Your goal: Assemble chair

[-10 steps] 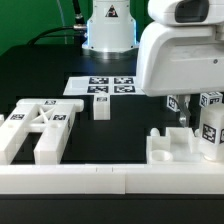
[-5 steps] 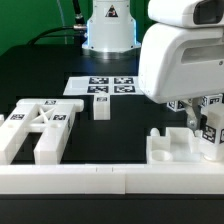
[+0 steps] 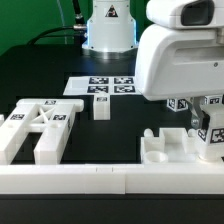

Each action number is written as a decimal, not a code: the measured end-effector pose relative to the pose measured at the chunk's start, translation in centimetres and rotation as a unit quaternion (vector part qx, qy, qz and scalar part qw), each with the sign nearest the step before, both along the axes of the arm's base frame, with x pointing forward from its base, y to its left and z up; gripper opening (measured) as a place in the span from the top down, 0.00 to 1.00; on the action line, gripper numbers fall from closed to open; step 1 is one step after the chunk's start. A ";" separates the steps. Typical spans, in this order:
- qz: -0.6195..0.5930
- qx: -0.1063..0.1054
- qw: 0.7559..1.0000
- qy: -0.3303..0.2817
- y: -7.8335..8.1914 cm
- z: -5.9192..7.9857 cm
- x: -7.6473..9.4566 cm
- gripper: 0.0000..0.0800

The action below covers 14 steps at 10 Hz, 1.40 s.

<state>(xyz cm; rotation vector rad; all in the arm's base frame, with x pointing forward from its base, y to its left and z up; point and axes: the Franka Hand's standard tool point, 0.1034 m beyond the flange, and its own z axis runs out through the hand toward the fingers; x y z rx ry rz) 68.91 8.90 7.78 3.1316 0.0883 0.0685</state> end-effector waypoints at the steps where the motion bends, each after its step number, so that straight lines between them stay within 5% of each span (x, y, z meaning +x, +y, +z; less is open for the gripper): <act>1: -0.062 0.004 0.998 -0.001 0.1 0.0 0.0 0.64; 6: -0.307 0.033 0.951 0.003 0.3 -0.1 0.1 0.64; 9: -0.445 0.045 0.894 0.017 0.2 -0.2 0.0 0.64; 12: -0.424 0.044 0.905 0.016 0.3 -0.2 0.0 0.57; 13: -0.398 0.039 0.916 0.023 0.4 0.0 -0.2 0.34; 14: -0.377 0.035 0.925 0.033 0.6 0.2 -0.3 0.34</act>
Offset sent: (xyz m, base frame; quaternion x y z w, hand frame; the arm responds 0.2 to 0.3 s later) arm -0.0032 0.0041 -0.0051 0.0440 -0.0059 0.3158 0.9478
